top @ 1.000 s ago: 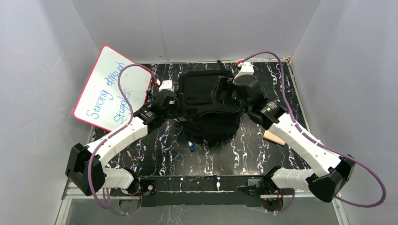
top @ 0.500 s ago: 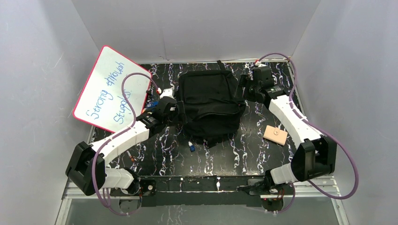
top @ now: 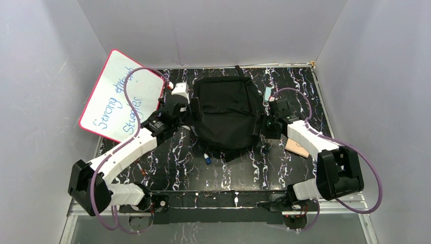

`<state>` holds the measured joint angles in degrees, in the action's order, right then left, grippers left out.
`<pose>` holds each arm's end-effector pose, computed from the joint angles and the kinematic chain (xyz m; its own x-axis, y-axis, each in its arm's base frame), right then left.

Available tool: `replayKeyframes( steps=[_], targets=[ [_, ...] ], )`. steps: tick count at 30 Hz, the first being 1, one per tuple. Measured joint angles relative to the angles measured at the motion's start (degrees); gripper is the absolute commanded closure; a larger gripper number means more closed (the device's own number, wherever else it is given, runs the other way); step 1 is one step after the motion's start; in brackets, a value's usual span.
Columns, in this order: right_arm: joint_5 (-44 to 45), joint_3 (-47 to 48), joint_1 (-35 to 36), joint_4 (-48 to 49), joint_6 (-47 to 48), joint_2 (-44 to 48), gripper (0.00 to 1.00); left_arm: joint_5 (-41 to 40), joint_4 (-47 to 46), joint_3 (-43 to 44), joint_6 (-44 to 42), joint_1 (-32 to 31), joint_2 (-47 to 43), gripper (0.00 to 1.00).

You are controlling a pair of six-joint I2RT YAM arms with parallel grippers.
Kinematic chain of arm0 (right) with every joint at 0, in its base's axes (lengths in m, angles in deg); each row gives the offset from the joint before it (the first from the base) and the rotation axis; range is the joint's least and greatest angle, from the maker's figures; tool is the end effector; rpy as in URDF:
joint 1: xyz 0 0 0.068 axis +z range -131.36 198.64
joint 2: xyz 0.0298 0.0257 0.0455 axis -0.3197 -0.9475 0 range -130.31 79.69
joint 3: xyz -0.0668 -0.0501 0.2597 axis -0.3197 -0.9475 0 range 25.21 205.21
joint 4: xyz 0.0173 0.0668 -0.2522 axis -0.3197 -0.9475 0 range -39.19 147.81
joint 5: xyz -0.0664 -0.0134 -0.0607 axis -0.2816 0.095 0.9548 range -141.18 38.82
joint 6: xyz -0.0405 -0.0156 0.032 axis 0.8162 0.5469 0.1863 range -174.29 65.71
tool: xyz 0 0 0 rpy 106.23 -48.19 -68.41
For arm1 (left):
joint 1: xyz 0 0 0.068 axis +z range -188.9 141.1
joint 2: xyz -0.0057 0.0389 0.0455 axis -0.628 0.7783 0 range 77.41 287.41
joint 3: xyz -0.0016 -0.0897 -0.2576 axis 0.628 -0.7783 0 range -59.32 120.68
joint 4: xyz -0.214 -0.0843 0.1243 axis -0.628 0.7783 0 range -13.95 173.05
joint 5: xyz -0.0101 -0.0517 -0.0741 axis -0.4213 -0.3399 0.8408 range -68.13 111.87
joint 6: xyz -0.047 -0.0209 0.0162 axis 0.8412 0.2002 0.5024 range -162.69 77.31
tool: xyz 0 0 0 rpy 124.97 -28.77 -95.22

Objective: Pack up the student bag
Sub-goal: Adjust the student bag at the center of the board.

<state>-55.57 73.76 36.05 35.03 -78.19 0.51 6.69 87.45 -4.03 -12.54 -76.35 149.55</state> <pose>0.2637 0.0855 0.2117 -0.8390 0.1604 -0.5200 -0.0020 0.9547 0.2976 0.2330 -0.1668 0.2997 -0.5278 -0.2064 -0.8239 0.1604 0.9284 -0.3353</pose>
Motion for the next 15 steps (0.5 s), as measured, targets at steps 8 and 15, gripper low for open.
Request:
replayKeyframes(
  steps=[8, 15],
  targets=[
    [3.06, -3.45, 0.04, 0.74, -2.12, 6.78, 0.08, 5.75, -4.92, 5.55, -6.12, -3.65, 2.25, 0.34],
    [9.35, -3.48, -0.15, 0.70, -5.22, 18.60, 0.08, 9.11, -5.46, 4.55, -11.41, -11.93, 5.97, 0.33]
  ],
)
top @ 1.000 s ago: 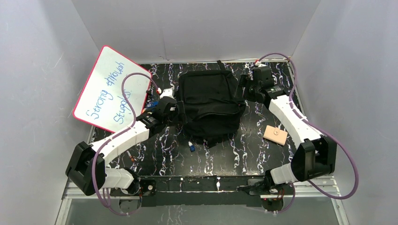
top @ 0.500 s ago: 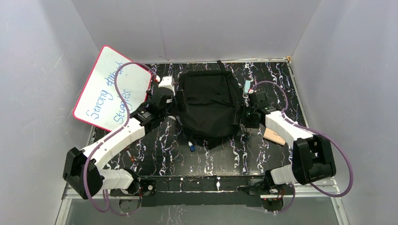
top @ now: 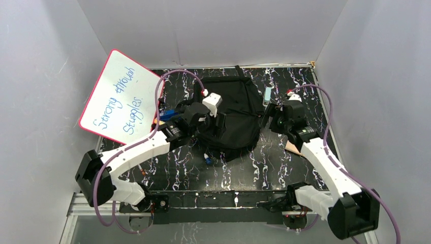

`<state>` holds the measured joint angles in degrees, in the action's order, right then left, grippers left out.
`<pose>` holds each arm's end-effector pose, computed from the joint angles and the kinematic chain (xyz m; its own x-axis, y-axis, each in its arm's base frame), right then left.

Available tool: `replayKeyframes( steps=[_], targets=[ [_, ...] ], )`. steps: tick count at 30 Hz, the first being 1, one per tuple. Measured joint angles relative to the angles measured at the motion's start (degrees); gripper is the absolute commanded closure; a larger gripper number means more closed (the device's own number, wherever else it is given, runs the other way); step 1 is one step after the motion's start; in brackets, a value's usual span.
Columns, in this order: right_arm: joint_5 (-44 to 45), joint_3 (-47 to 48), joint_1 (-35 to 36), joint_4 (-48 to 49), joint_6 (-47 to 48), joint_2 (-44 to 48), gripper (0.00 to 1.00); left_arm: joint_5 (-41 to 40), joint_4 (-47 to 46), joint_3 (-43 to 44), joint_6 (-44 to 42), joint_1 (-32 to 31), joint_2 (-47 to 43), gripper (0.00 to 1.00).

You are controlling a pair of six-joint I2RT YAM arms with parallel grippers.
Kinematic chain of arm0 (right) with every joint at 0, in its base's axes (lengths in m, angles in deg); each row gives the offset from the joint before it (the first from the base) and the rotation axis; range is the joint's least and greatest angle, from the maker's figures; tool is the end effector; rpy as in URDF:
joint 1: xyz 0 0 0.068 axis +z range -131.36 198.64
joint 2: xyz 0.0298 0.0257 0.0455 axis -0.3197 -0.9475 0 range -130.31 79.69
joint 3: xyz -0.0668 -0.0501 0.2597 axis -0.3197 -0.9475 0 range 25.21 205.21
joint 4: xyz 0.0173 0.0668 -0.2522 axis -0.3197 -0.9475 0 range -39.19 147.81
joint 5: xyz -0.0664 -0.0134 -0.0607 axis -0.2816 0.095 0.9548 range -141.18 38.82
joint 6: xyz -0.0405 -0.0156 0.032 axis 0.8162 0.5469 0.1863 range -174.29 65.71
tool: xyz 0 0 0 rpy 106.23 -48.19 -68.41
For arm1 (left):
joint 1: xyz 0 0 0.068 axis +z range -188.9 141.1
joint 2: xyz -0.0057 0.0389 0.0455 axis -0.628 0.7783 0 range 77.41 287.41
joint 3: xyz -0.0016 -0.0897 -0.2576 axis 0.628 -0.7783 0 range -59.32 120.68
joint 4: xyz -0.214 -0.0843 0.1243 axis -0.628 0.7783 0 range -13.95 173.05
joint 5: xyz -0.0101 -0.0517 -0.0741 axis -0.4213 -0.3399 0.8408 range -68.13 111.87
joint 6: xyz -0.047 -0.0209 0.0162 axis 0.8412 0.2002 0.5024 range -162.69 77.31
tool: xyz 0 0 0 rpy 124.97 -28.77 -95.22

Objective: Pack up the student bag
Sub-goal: Adjust the student bag at the center of the board.

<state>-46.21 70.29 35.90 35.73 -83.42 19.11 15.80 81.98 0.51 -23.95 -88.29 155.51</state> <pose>0.2199 0.0651 0.2691 -0.6207 0.3150 -0.7179 0.0828 0.9369 0.3395 0.2090 -0.2381 0.3070 -0.4751 0.0633 -0.8776 0.5697 0.7822 -0.2520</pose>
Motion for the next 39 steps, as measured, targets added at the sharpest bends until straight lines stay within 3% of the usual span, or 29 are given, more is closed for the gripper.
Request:
replayKeyframes(
  steps=[4, 8, 14, 21, 31, 35, 39],
  targets=[
    [1.77, -0.02, 0.00, -0.02, -0.92, 5.97, 0.09, 3.13, -0.61, -4.35, -7.04, -2.58, -4.50, 0.29],
    [2.43, -1.07, 0.00, -0.02, -0.96, 8.72, 0.08, 7.61, -0.87, -9.07, -16.61, -6.75, -9.86, 0.18],
    [1.88, -3.63, 0.00, -0.46, -1.22, 8.79, 0.08, 11.56, -2.47, -12.87, -32.20, -11.32, -12.07, 0.18],
    [0.76, -4.39, 0.00, -0.59, -1.79, 10.14, 0.08, 6.71, -8.04, -15.98, -46.42, -12.90, -6.93, 0.23],
    [0.42, -4.46, 0.00, -0.66, -1.97, 12.26, 0.07, -3.50, -17.94, -16.31, -55.91, -12.98, 0.50, 0.57],
    [0.17, -4.66, 0.00, -0.74, -2.05, 12.59, 0.07, -6.51, -20.11, -16.00, -57.22, -13.00, 2.82, 0.85],
    [-0.20, -4.66, 0.00, -0.92, -2.05, 12.72, 0.07, -7.45, -20.50, -15.26, -57.51, -13.00, 3.63, 0.89]
  ],
)
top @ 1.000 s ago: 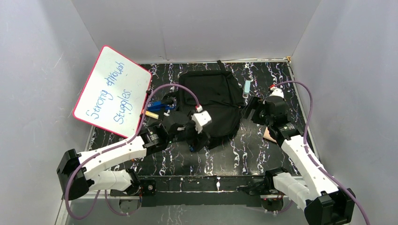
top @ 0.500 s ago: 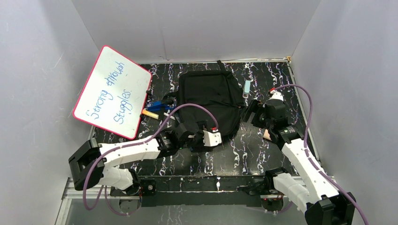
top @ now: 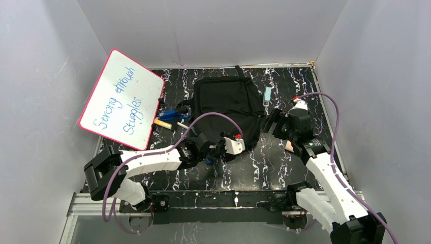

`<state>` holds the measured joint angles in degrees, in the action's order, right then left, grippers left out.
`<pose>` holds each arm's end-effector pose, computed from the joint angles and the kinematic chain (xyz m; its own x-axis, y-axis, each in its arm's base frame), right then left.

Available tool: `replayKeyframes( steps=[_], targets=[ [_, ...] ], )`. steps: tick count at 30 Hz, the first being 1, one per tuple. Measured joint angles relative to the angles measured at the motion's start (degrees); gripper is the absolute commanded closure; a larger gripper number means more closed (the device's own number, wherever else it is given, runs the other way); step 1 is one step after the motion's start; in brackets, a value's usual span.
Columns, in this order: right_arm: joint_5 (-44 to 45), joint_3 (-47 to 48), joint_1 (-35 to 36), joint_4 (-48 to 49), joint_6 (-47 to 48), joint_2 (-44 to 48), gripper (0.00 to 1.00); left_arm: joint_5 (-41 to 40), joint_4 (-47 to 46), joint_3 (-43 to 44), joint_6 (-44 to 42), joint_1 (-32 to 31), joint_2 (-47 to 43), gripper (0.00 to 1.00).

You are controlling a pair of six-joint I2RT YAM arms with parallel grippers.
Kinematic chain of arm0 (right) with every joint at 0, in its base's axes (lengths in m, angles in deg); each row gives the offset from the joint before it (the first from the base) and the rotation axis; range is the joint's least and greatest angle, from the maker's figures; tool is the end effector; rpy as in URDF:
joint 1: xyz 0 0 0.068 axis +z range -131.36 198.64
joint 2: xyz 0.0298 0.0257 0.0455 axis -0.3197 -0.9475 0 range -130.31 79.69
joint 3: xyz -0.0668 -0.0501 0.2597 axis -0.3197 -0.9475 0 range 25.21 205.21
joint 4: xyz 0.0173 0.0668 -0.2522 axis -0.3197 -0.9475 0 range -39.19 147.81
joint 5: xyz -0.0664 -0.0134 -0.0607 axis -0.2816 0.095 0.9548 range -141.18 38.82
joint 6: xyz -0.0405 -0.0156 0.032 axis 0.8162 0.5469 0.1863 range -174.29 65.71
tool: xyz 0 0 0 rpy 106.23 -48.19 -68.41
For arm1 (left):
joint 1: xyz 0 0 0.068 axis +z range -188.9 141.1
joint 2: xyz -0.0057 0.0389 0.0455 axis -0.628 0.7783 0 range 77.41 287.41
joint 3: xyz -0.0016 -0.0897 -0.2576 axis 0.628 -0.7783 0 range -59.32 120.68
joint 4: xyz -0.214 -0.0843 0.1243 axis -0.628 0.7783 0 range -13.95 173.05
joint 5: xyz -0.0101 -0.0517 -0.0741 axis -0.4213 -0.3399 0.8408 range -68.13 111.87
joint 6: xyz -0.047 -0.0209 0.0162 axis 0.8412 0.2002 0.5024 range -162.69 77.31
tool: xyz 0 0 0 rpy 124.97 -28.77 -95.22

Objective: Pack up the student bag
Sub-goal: Adjust the student bag at the center of the board.

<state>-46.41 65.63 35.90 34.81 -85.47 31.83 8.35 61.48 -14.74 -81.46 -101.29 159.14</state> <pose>0.1805 0.0529 0.2816 -0.5316 0.3752 -0.7594 0.0563 0.9102 0.4103 0.1527 -0.2743 0.2328 0.3381 0.6672 -0.6637 0.7053 0.2873 0.6481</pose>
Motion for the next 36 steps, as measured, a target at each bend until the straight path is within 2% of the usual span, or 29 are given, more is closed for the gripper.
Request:
replayKeyframes(
  steps=[5, 12, 20, 26, 31, 36],
  targets=[
    [-0.42, -0.07, 0.00, -0.07, 0.20, 1.16, 0.07, -0.50, -0.37, 1.25, 0.85, 0.02, -0.17, 1.00],
    [-4.28, -2.03, 0.00, 0.96, 3.28, 2.16, 0.14, 2.40, 3.39, 7.13, 6.97, 4.39, -0.50, 1.00],
    [-16.55, -3.19, 0.00, 7.10, 9.31, 0.02, 0.21, 4.17, 4.83, 16.20, 20.61, 14.14, 1.11, 1.00],
    [-28.39, -2.36, 0.33, 15.43, 12.39, -11.69, 0.32, 4.02, 10.01, 23.63, 28.63, 17.40, 7.34, 1.00],
    [-33.99, 1.42, 4.61, 19.93, 15.91, -22.88, 0.27, 4.13, 14.23, 26.25, 32.89, 19.37, 10.16, 1.00],
    [-37.66, 6.71, 7.96, 24.74, 23.93, -29.40, 0.22, 5.57, 18.08, 28.57, 36.09, 21.49, 11.08, 1.00]
  ],
)
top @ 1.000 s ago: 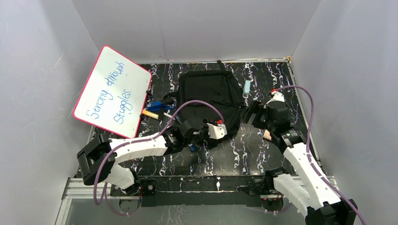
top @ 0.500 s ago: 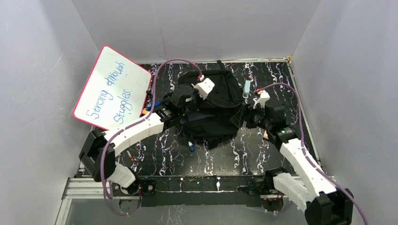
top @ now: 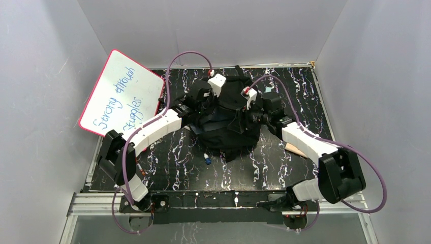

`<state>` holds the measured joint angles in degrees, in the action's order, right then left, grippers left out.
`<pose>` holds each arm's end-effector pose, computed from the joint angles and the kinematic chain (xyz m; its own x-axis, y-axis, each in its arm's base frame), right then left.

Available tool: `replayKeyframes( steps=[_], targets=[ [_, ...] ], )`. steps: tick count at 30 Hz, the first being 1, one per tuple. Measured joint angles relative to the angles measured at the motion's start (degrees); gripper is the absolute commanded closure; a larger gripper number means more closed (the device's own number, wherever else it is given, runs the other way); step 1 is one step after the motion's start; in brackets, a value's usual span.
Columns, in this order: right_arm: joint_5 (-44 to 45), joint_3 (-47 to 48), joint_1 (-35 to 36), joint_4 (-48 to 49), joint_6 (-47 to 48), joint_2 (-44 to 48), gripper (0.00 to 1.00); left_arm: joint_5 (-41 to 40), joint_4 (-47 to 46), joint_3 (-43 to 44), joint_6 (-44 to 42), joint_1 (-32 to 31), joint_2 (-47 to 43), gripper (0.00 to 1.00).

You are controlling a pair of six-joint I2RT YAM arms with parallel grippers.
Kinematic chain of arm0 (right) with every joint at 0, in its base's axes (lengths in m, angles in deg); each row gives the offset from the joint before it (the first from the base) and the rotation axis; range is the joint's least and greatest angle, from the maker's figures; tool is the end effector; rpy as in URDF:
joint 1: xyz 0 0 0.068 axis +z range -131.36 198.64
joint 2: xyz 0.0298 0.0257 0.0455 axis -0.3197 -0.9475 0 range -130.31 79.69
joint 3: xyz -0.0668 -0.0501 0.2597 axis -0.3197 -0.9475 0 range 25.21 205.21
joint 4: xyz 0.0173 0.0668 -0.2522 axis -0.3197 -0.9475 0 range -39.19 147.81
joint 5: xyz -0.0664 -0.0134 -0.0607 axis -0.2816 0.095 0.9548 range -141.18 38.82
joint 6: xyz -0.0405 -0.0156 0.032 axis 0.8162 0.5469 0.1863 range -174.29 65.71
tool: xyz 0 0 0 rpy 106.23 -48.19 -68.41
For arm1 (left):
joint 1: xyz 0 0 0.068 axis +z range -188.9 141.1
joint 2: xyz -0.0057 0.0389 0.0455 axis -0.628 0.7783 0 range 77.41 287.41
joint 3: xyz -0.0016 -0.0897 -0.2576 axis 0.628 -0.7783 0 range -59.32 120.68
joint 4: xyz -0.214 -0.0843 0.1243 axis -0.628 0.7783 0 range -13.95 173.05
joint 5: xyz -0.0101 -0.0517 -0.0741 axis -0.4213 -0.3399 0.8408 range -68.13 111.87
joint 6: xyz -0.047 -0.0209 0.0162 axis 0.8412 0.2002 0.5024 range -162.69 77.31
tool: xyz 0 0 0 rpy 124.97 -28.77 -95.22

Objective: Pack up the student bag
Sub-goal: Adjust the student bag at the center of the board.

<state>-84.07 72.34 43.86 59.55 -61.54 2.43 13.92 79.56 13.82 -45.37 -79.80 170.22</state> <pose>0.2589 0.1433 0.2506 -0.5265 -0.1308 -0.8401 -0.7292 0.5774 0.3671 0.2936 -0.2479 0.3080 -0.2714 0.2964 -0.9157 0.5657 0.8188 0.0973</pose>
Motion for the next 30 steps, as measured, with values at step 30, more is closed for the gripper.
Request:
replayKeyframes(
  steps=[30],
  targets=[
    [-13.42, 16.04, 7.17, -19.23, 31.47, -19.21, 0.43, 3.98, 2.49, -0.26, 1.84, 2.56, 0.59, 1.00]
  ],
)
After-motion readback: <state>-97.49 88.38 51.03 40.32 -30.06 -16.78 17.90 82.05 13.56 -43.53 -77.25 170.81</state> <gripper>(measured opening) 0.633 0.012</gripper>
